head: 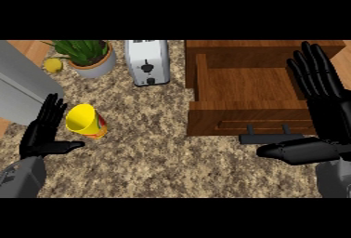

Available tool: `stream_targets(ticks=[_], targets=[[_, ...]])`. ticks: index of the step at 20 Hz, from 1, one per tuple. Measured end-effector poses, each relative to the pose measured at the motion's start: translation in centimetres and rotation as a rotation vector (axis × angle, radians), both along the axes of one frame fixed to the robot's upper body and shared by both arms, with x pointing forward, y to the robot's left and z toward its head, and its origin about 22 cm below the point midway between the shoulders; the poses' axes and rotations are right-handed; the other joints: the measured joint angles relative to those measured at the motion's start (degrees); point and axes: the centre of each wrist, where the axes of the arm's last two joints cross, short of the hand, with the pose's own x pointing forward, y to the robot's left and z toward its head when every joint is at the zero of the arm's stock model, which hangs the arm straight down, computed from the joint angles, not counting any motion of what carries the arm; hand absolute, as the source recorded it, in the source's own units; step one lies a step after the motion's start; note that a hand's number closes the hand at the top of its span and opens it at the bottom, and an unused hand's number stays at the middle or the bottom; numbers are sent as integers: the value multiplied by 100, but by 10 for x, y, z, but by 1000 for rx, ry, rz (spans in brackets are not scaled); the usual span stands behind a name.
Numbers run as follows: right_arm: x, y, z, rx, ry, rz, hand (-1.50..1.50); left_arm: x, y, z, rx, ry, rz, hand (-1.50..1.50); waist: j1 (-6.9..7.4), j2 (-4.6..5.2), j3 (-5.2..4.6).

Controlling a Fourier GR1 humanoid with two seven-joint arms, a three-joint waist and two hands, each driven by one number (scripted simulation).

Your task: Pick up the cup, place it into the drawer and close the drawer

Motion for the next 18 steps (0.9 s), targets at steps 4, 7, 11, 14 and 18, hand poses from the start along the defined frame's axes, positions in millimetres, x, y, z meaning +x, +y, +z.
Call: stream_targets(ticks=[4,7,11,14,18], targets=[[3,-1,5,-2,-11,5,-150,-5,7,-13,17,8,19,-150,-36,15,-5],[0,-2,5,1,-8,14,-150,-9,5,-21,27,9,31,-150,-64,25,-9],[2,-7,8,0,-11,13,-150,-14,1,-30,33,8,50,-150,-87,39,-14],[4,-9,8,3,-11,13,-150,-20,0,-35,35,9,60,-150,-108,52,-19],[7,-6,15,3,-9,19,-150,-18,-1,-36,38,1,62,-150,-125,63,-23]])
